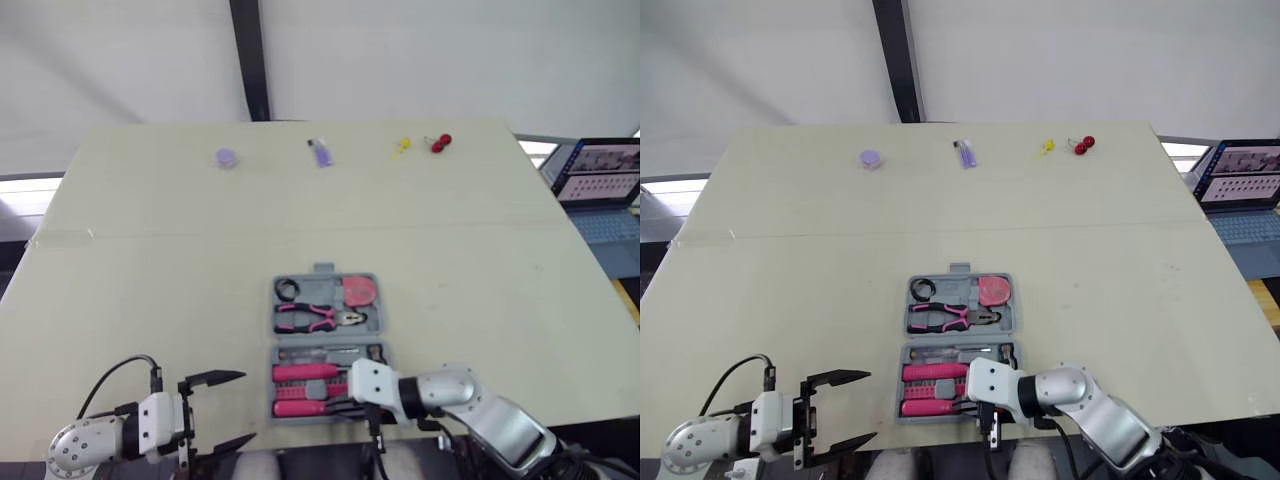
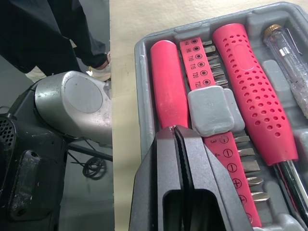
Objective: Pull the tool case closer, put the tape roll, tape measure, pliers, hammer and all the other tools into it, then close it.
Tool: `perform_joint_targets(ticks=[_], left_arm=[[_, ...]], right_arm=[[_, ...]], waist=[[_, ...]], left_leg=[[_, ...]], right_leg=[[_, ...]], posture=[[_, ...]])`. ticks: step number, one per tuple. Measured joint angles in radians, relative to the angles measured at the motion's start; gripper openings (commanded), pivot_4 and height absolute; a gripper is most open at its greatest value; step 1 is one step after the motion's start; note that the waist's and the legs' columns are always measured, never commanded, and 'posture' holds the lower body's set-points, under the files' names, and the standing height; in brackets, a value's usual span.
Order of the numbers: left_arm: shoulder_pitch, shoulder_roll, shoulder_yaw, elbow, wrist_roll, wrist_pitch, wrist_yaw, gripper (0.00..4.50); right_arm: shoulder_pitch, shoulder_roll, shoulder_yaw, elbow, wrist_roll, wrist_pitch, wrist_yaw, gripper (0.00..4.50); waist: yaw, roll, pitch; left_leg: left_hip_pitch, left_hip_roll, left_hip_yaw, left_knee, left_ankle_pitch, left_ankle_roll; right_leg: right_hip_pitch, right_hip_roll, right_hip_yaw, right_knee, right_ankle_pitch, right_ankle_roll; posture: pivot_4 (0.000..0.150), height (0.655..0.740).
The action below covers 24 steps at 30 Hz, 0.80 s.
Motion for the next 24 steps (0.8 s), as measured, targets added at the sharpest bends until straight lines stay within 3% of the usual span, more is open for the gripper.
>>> perform_joint_targets(ticks=[9,14,19,23,24], left_arm=[[-0.018,0.007,0.000,-0.002,0.003,0.016,0.005,4.50],[-0.098,0.007,0.007,0.009,0.025,0.074,0.066,4.50],[-0.237,-0.018,0.018,0.078,0.100,0.143,0.208,4.50],[-0.278,-0.037,0.043,0.146,0.130,0.171,0.295,4.50],[-0.289,-0.038,0.050,0.166,0.131,0.178,0.312,4.50]], right_arm=[[0.027,0.038,-0.032,0.026,0.045,-0.009,0.003,0.06],[0.029,-0.022,-0.211,-0.044,0.186,0.130,0.012,0.06],[0.039,-0.083,-0.451,-0.071,0.319,0.182,0.019,2.33],[0.099,-0.117,-0.632,0.071,0.340,0.165,0.019,4.46],[0.106,-0.117,-0.670,0.118,0.339,0.146,0.015,4.46]], waist=[[0.003,-0.001,-0.007],[0.024,0.003,0.000],[0.031,0.003,0.001],[0.033,0.002,0.001],[0.031,0.002,0.002]], left_leg=[[0.000,0.000,0.000,0.000,0.000,0.000],[-0.001,0.000,0.000,0.002,0.000,0.000],[-0.001,0.000,0.000,0.001,0.000,0.000],[-0.001,0.000,0.001,0.001,0.000,0.000],[-0.001,0.000,0.002,0.001,0.000,0.000]], right_leg=[[0.001,0.000,0.000,0.000,0.000,0.000],[0.000,0.000,0.000,0.000,0.000,0.000],[0.000,0.000,0.000,0.000,0.000,0.000],[-0.001,0.000,0.000,0.000,0.000,0.000],[-0.001,0.000,0.000,0.001,0.000,0.000]], posture=[[0.150,0.7400],[0.150,0.7400],[0.150,0.7400],[0.150,0.7400],[0.150,0.7400]])
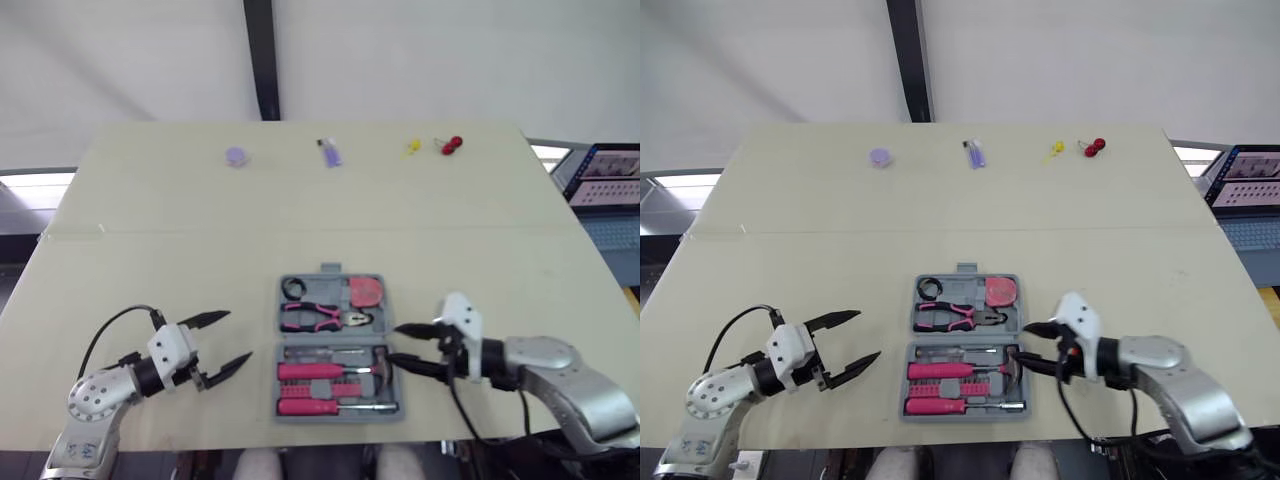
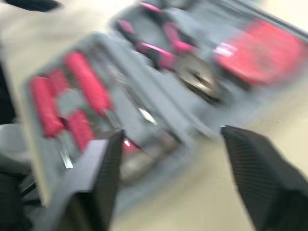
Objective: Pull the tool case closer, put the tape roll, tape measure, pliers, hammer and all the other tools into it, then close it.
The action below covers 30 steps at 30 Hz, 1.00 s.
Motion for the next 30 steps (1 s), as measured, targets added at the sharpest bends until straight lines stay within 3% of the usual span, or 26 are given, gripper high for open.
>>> perform_joint_targets(ticks=[9,16,21,22,25,30], left_arm=[[-0.007,0.010,0.236,0.187,-0.016,0.040,0.177,4.50],[-0.001,0.011,0.306,0.201,-0.033,0.097,0.212,4.50],[-0.016,0.025,0.198,0.141,-0.007,0.154,0.146,4.50],[-0.027,0.025,0.163,0.128,0.001,0.165,0.129,4.50],[-0.099,0.018,0.041,0.082,0.033,0.213,0.088,3.65],[-0.199,-0.011,-0.126,-0.012,0.068,0.313,0.045,1.13]], right_arm=[[-0.004,0.026,-0.249,0.396,-0.100,-0.254,-0.128,4.46],[-0.009,0.055,-0.249,0.465,-0.135,-0.327,-0.144,4.46],[-0.037,0.061,-0.203,0.433,-0.133,-0.294,-0.118,4.46],[-0.037,0.061,-0.185,0.415,-0.132,-0.279,-0.107,4.23],[-0.037,0.062,-0.099,0.340,-0.136,-0.232,-0.076,3.17],[-0.039,0.056,0.036,0.217,-0.152,-0.163,-0.044,0.55]], waist=[[-0.015,0.000,0.000],[-0.013,0.001,0.001],[-0.013,0.002,0.001],[-0.012,0.002,0.001],[-0.010,0.002,0.001],[-0.015,0.003,0.001]], left_leg=[[0.000,0.000,0.001,-0.001,0.000,0.000],[0.000,0.000,0.001,0.000,0.000,0.000],[0.000,0.000,0.001,0.000,0.000,0.000],[0.000,0.000,0.001,0.000,0.000,0.000],[0.000,0.000,0.001,0.000,0.000,0.000],[0.001,0.000,0.001,0.000,0.000,0.000]], right_leg=[[-0.001,0.000,0.000,0.000,0.000,0.000],[0.000,0.000,0.000,0.000,0.000,0.000],[0.000,0.000,0.000,0.001,0.000,0.000],[0.000,0.000,0.000,0.001,0.000,0.000],[0.000,0.000,0.000,0.001,0.000,0.000],[-0.001,0.000,0.000,0.001,0.000,0.000]], posture=[[0.150,0.7400],[0.150,0.7400],[0.150,0.7400],[0.150,0.7400],[0.150,0.7400],[0.150,0.7400]])
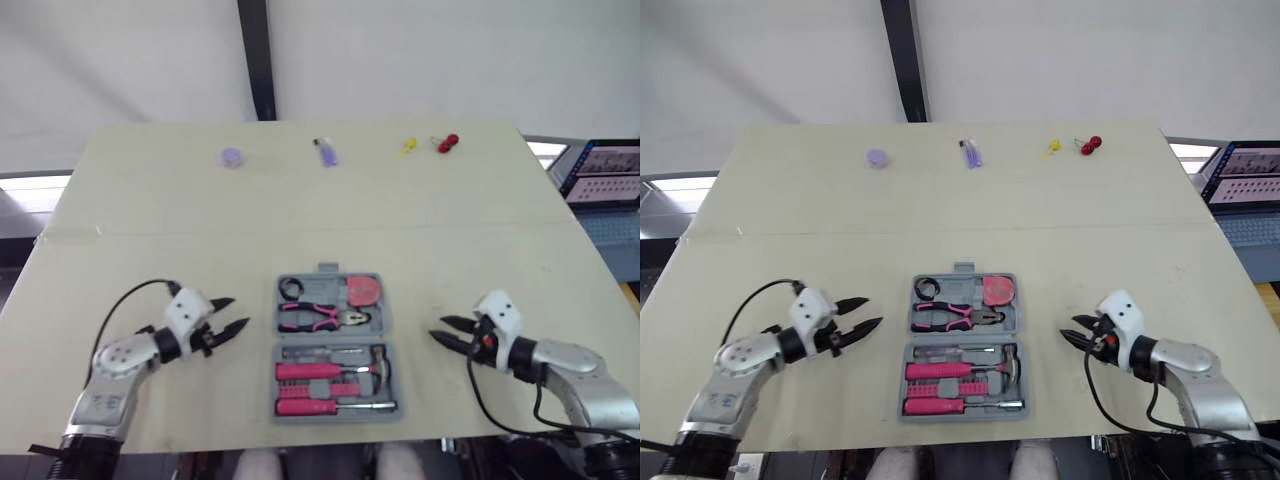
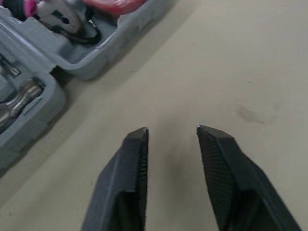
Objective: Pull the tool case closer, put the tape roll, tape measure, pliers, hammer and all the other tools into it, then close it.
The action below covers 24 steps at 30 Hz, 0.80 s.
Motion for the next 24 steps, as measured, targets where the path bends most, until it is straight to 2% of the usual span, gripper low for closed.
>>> perform_joint_targets(ticks=[1,2,3,13,24], left_arm=[[-0.006,0.000,-0.023,-0.003,0.004,0.022,-0.011,0.58],[-0.009,-0.001,-0.044,-0.006,0.008,0.041,-0.020,0.07],[-0.009,-0.006,-0.063,-0.009,0.010,0.054,-0.026,0.02],[-0.001,-0.032,-0.111,-0.020,0.023,0.122,-0.012,0.02],[-0.011,-0.093,-0.129,-0.050,0.029,0.191,0.006,0.02]], right_arm=[[-0.002,-0.002,0.015,-0.008,-0.012,0.016,0.000,0.02],[-0.007,-0.003,0.038,-0.020,-0.025,0.027,0.000,0.00],[-0.010,-0.001,0.062,-0.036,-0.030,0.037,0.000,0.00],[-0.068,0.043,0.199,-0.079,-0.099,0.062,-0.004,0.00],[-0.126,0.078,0.233,-0.060,-0.122,0.084,-0.004,0.00]], waist=[[-0.002,0.000,0.000],[-0.004,0.000,0.000],[-0.005,0.000,0.000],[0.004,0.001,0.000],[0.006,0.001,0.000]], left_leg=[[0.000,0.000,0.000,-0.001,0.000,0.000],[0.000,0.000,0.000,0.000,0.000,0.000],[0.000,0.000,0.000,0.000,0.000,0.000],[-0.001,0.000,0.000,0.002,0.000,0.000],[-0.001,0.000,-0.001,0.003,0.000,0.000]], right_leg=[[0.000,0.000,0.000,0.000,0.000,0.000],[-0.001,0.000,0.000,0.000,0.000,0.000],[-0.001,0.000,0.000,0.000,0.000,0.000],[0.000,0.000,0.000,0.001,0.000,0.000],[0.000,0.000,0.000,0.001,0.000,0.000]], posture=[[0.150,0.7400],[0.150,0.7400],[0.150,0.7400],[0.150,0.7400],[0.150,0.7400]])
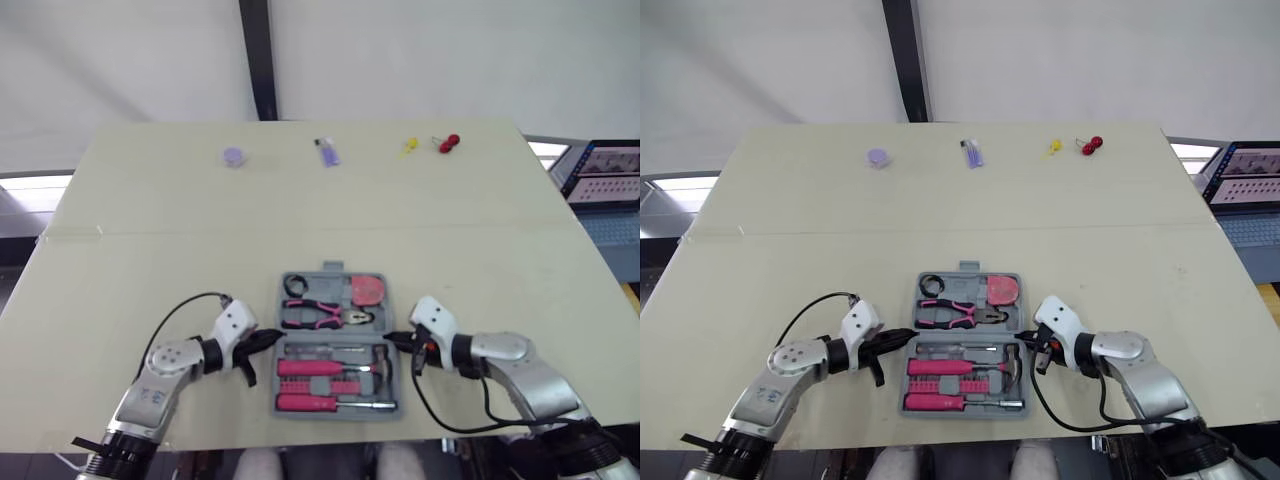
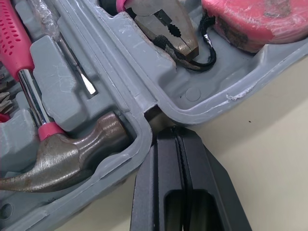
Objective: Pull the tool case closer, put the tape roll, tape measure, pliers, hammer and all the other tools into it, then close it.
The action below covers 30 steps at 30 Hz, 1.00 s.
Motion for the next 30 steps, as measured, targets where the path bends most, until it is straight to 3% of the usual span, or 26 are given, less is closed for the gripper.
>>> perform_joint_targets(ticks=[10,30], left_arm=[[0.068,0.048,-0.010,-0.106,-0.001,0.061,-0.040,0.02],[0.122,0.079,-0.010,-0.147,-0.014,0.063,-0.061,0.02]], right_arm=[[0.034,-0.019,0.002,-0.057,0.004,0.041,0.011,0.00],[0.077,-0.031,0.002,-0.104,0.016,0.067,0.027,0.00]], waist=[[-0.001,0.000,0.000],[-0.001,0.000,0.000]], left_leg=[[0.000,0.000,0.000,-0.001,0.000,0.000],[0.000,0.000,0.000,-0.001,0.000,0.000]], right_leg=[[0.000,0.000,0.000,-0.001,0.000,0.000],[0.000,0.000,0.000,-0.001,0.000,0.000]], posture=[[0.150,0.7400],[0.150,0.7400]])
